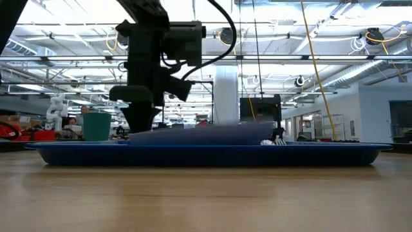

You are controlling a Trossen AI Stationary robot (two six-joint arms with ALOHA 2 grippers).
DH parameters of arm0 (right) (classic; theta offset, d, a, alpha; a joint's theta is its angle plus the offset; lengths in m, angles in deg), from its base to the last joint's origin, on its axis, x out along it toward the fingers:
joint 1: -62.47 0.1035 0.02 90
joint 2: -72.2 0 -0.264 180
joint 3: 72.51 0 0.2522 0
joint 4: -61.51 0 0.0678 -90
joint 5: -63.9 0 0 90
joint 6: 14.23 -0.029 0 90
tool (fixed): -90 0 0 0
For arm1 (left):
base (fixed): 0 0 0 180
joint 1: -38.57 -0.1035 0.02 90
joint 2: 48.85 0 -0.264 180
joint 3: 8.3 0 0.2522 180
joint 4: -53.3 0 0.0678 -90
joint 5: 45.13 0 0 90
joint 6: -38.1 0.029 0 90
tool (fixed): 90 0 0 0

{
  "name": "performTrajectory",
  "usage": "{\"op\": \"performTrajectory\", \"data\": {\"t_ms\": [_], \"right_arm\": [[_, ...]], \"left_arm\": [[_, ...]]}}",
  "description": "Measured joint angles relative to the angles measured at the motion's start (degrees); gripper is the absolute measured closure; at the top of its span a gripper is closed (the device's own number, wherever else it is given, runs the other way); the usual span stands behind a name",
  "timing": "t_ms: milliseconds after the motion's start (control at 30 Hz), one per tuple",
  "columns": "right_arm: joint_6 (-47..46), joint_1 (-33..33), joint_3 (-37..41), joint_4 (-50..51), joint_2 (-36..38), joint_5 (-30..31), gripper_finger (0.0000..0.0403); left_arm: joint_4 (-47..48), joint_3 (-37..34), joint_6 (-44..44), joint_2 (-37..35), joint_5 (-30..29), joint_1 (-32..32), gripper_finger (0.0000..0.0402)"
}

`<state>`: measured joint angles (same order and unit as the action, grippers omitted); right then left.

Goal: Pick and place plate/cup/fork/spoon on tray
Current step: Put the purple plate on the blue serving tray to the left of the orange spoon, then put the green cup on the blue serving tray to the top left of the purple plate

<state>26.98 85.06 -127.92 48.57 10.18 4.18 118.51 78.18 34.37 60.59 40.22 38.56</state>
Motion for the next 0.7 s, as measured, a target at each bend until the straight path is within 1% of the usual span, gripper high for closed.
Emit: {"op": "performTrajectory", "data": {"t_ms": [133, 333, 567, 700], "right_arm": [[0.02, 0.02, 0.0, -0.02, 0.0, 0.0, 0.0287], [0.02, 0.02, 0.0, -0.01, 0.0, 0.0, 0.0287], [0.0, 0.01, 0.0, -0.02, -0.02, 0.0, 0.0287], [0.0, 0.02, 0.0, -0.02, -0.02, 0.0, 0.0287]], "left_arm": [[-0.44, -0.44, -0.03, 0.0, -0.03, 0.0, 0.0341], [-1.6, 1.12, 0.18, 0.02, -0.51, 0.0, 0.0341], [-1.21, 4.3, -1.27, 0.02, -3.93, 0.0, 0.0341], [3.42, 8.29, -2.65, 0.02, -7.54, 0.23, 0.0341]]}}
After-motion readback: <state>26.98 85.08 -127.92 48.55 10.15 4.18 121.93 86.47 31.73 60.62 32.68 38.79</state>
